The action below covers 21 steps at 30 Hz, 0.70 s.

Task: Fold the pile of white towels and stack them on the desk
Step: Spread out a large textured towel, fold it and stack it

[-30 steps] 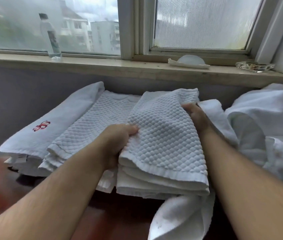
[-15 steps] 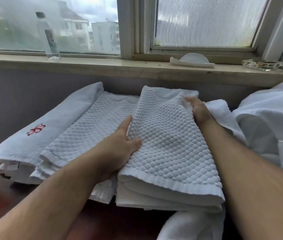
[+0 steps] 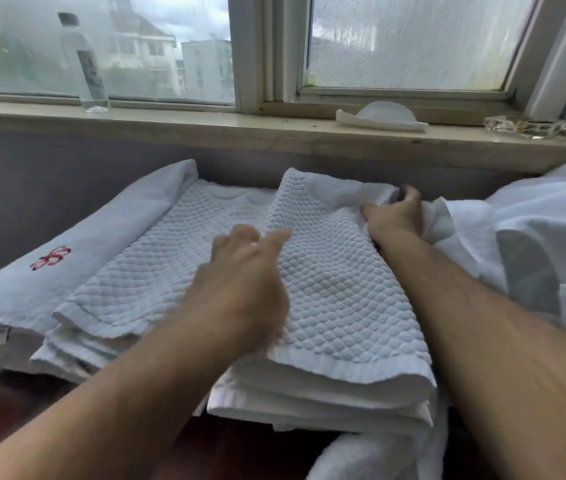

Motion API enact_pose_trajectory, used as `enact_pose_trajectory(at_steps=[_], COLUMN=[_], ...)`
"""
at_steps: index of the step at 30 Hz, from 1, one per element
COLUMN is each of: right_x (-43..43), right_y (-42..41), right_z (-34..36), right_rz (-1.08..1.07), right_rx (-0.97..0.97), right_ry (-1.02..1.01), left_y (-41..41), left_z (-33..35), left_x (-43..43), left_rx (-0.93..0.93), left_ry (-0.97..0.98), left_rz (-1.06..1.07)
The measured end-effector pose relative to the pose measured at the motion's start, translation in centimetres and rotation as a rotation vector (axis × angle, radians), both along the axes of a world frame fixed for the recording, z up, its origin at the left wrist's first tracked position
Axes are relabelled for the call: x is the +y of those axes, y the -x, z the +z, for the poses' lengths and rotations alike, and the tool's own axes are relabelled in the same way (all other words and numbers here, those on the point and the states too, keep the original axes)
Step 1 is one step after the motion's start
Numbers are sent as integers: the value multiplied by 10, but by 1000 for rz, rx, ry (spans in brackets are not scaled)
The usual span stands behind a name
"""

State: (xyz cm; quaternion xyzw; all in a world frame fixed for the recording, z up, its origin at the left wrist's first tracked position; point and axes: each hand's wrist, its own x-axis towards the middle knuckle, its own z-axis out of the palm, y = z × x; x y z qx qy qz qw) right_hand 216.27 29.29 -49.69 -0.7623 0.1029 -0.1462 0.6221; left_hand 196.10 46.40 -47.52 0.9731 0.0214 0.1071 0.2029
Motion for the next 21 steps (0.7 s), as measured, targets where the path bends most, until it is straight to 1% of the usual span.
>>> enact_pose_trajectory(at_steps=[2,3,4,5,6,7,8,9,10,11,12,14,15,18,21], right_x=[0,2,4,8,12,18,24,31,37,42,47,56,59,67,69], right_y=[-1,1,3,7,9,9,8,6,2,-5,-10,-18,-21,-23,-24], right_z=[-3,-3,-1,3,9,18,28,37,42,43,41,28,20,9,11], right_rz=[-3,-19,-51,-86,-97,-35,114,304,489,626,696,711,694,642,637], right_rx=[-34,-46,-82,-179,-333,-482,-556,-541,-460,-359,-265,-150,-137,-155,-129], right_ry=[97,211,394,598,781,896,933,927,918,944,1012,1157,1199,1219,1241], left_y=[-10,-14,-18,-20,-21,-20,-19,-18,-16,-15,-13,-8,-6,-3,-9], left_z=[0,-3,-6,-12,-17,-23,-27,-30,-32,-33,-34,-35,-37,-38,-38], left_x=[-9,-12,-11,-9,-6,-4,-2,-1,-1,-1,-1,1,2,6,9], left_rx=[36,73,108,135,152,156,149,136,124,117,117,136,149,179,188], left_ry=[-129,-162,-191,-210,-209,-193,-173,-156,-138,-115,-90,-49,-32,2,-22], left_rz=[-69,-95,-113,-122,-127,-131,-137,-142,-142,-134,-121,-100,-97,-115,-128])
